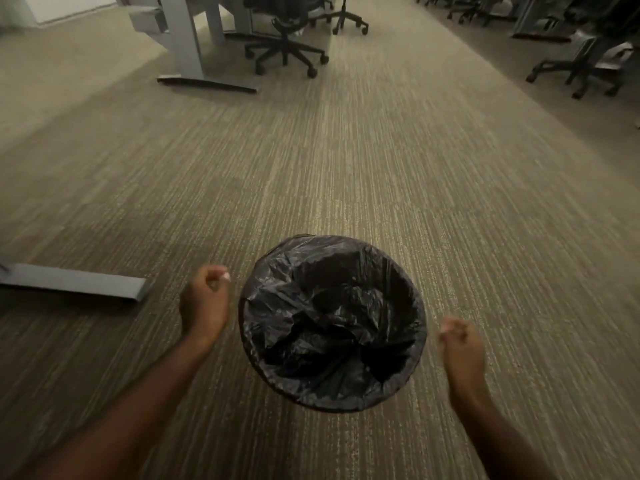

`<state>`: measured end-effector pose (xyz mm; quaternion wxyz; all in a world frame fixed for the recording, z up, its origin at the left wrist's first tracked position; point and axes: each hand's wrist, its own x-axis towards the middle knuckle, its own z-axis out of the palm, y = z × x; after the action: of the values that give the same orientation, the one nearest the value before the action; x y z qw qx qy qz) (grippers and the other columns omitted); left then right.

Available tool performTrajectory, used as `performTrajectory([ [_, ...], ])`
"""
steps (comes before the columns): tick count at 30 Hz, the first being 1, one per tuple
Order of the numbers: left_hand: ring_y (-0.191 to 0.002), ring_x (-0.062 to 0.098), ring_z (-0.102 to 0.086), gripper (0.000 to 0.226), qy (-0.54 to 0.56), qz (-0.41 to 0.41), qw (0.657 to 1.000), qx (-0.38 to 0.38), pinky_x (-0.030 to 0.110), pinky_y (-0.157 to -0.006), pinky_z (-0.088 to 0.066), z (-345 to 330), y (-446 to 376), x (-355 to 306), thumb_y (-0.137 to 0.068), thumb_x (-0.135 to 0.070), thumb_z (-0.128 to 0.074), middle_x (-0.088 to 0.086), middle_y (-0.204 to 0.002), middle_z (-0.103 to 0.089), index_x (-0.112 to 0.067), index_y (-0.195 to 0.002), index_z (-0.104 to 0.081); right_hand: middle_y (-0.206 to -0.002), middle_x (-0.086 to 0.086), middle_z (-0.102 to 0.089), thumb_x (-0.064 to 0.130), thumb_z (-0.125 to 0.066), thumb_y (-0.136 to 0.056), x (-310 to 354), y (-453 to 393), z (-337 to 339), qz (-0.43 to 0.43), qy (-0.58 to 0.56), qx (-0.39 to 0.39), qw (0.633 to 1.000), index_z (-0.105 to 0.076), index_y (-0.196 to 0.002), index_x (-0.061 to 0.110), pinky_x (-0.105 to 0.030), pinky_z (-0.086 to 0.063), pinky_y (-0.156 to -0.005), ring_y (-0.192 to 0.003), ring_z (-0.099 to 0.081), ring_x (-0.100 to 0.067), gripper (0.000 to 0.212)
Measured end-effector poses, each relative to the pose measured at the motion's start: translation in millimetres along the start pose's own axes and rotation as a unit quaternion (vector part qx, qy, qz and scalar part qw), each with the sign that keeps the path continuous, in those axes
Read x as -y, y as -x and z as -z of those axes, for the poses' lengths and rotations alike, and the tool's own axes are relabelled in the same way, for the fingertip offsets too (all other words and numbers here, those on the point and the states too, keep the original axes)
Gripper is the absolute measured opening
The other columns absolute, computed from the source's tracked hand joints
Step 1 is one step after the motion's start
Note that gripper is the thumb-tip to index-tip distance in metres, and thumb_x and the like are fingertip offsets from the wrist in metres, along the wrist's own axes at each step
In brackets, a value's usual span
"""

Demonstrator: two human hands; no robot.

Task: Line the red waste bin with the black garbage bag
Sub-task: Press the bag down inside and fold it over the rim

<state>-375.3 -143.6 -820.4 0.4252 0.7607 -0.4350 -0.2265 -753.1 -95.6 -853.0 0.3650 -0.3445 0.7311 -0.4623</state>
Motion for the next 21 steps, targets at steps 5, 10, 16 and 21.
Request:
performTrajectory([
  [5,-0.100,0.000,-0.063,0.040,-0.116,-0.475,0.835,0.254,0.023,-0.084,-0.052,12.8,78.7,-68.1,-0.089,-0.065,-0.052,-0.018,-0.108,-0.068,-0.034,-0.114,-0.061,-0.095,0.007,-0.076,0.005,-0.051,-0.093,125.6,0.1,-33.4,0.361,0.055,0.193,0.911,-0.075,-0.098,0.018,-0.017,-0.055,-0.079,-0.090,-0.072,-0.008,0.028],
  [10,-0.112,0.033,-0.062,0.052,-0.395,-0.467,0.686,0.394,0.041,-0.085,-0.053,-11.7,123.8,-59.9,-0.090,-0.046,-0.051,0.011,-0.122,-0.067,-0.015,-0.131,-0.054,-0.119,-0.002,-0.073,0.005,-0.049,-0.090,108.0,3.9,-165.0,0.302,0.502,0.515,0.626,-0.075,-0.112,0.022,-0.036,-0.052,-0.096,-0.108,-0.066,-0.020,0.038],
  [16,-0.075,0.039,-0.070,0.030,-0.391,-0.480,0.654,0.435,0.037,-0.058,-0.038,-18.4,135.9,-44.4,-0.093,-0.019,-0.044,0.020,-0.091,-0.073,-0.002,-0.096,-0.069,-0.152,-0.018,-0.047,0.038,-0.050,-0.101,47.7,-25.0,-218.7,0.259,0.631,0.514,0.520,-0.051,-0.145,0.009,-0.044,-0.030,-0.116,-0.138,-0.044,-0.037,0.053],
  [21,-0.077,0.040,-0.068,0.029,-0.359,-0.469,0.650,0.478,0.038,-0.062,-0.036,-10.7,139.0,-41.5,-0.094,-0.017,-0.045,0.023,-0.092,-0.072,0.002,-0.100,-0.067,-0.146,-0.021,-0.054,0.035,-0.045,-0.100,6.0,-27.6,-215.6,0.188,0.703,0.511,0.458,-0.057,-0.138,0.004,-0.041,-0.035,-0.112,-0.130,-0.053,-0.038,0.051],
])
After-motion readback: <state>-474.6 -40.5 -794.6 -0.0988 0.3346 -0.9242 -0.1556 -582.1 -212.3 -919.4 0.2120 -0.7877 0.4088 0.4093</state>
